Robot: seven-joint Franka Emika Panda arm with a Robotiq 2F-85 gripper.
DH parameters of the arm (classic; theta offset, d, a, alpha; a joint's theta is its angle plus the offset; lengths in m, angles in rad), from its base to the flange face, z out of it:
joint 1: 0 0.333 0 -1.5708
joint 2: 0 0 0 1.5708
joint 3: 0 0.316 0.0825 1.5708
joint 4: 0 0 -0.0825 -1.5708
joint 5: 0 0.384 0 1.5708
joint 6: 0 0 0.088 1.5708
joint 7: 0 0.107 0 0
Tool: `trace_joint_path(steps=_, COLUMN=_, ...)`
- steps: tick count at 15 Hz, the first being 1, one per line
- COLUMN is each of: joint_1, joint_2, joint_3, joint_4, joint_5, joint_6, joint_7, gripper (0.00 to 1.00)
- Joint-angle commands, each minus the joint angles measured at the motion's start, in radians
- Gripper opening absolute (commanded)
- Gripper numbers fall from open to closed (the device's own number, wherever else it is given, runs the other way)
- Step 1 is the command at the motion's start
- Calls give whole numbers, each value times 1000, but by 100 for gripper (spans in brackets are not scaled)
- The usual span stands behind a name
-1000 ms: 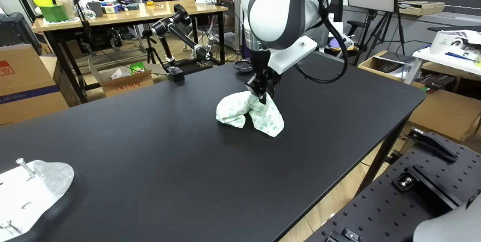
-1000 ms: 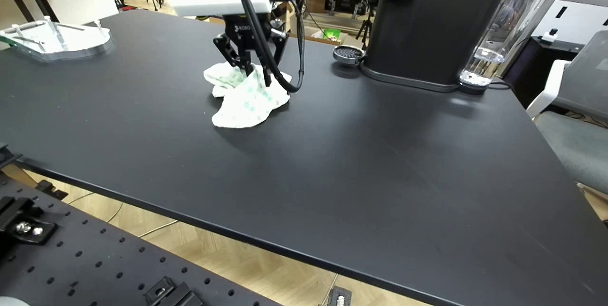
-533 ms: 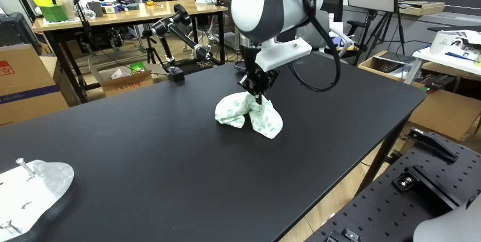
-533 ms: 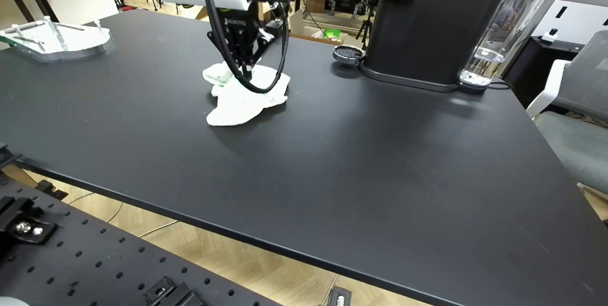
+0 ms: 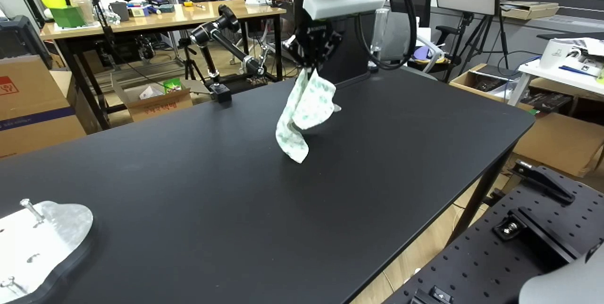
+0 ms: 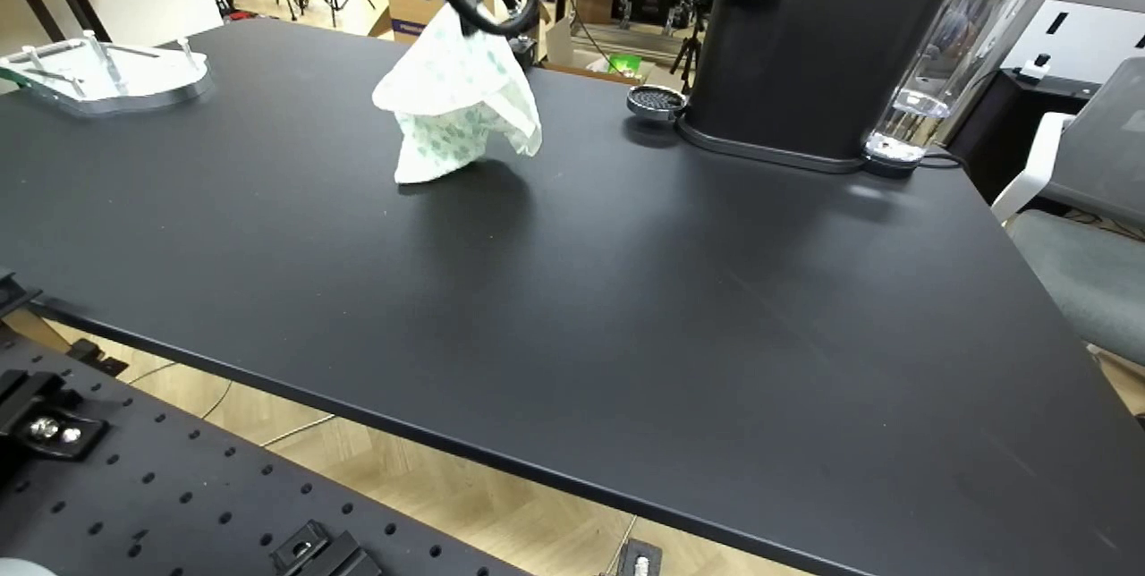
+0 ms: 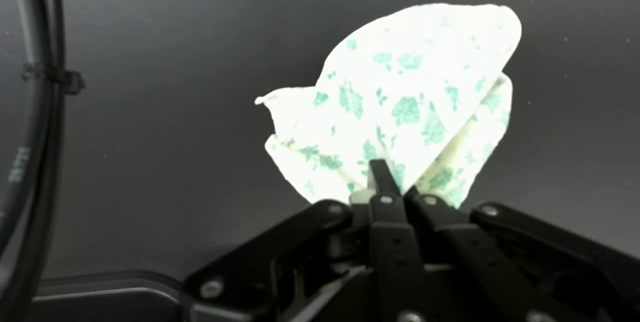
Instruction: Hang the cloth on the black rod
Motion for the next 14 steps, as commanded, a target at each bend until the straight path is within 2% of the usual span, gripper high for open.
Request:
trace_joint_path(steps=1, joint_1=-7, joint_2=-78, joint_3=21, joint_4=98, joint_5=-18, joint_6=-138, joint_7=40, gripper=0)
trace_joint_path(steps=9, joint_1=3, joint_2=-61, joint_3=84, joint_4=385, joint_5=-63, joint_6=-293, joint_7=89, gripper=0)
trace_joint_path(steps=14, joint_1=25, joint_2=-5, joint_3=117, joint_4=494, joint_5=-82, joint_6=-342, joint_7=108, gripper=0)
